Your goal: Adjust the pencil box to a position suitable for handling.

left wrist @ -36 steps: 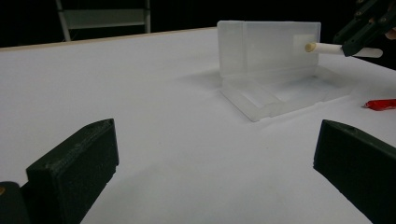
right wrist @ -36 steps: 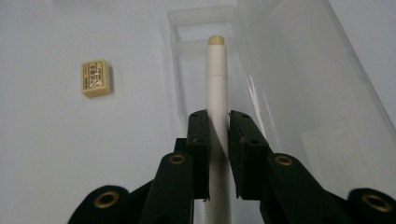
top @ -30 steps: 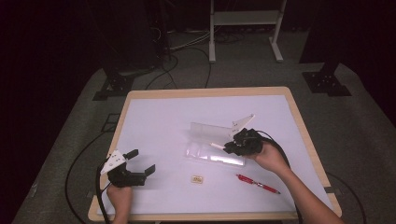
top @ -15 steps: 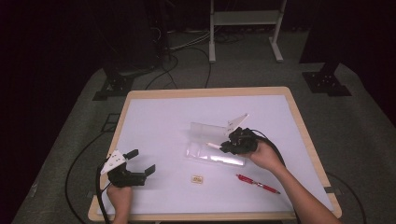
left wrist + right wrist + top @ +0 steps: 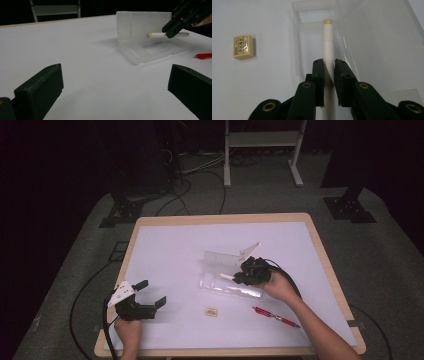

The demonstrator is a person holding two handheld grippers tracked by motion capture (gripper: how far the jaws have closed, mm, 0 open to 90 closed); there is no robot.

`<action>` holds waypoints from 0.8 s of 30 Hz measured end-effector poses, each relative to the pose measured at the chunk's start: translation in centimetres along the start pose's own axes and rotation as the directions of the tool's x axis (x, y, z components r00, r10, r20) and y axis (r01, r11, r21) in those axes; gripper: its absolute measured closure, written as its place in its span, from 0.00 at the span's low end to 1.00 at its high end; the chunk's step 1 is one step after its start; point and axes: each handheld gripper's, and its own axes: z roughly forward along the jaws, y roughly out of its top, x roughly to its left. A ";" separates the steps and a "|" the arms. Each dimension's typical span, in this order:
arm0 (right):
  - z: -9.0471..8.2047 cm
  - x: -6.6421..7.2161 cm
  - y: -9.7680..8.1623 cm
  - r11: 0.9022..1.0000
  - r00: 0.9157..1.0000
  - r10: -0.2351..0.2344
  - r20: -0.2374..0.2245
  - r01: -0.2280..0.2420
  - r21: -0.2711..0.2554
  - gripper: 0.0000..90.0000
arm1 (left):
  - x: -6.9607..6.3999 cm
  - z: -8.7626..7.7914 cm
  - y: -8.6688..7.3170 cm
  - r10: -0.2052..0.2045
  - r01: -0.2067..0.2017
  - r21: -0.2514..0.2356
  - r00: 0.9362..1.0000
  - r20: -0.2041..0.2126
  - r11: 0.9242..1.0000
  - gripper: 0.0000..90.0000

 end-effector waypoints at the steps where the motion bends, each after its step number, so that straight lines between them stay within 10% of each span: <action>1: 0.1 0.0 0.0 1.000 1.000 -0.003 0.000 0.003 0.000 0.87 | 0.0 0.0 0.0 0.000 0.000 0.000 1.000 0.000 1.000 0.00; 24: 2.2 -0.8 0.1 1.000 1.000 0.008 -0.005 -0.008 0.025 0.87 | 0.0 0.0 0.0 -0.002 0.002 -0.003 1.000 0.002 1.000 0.00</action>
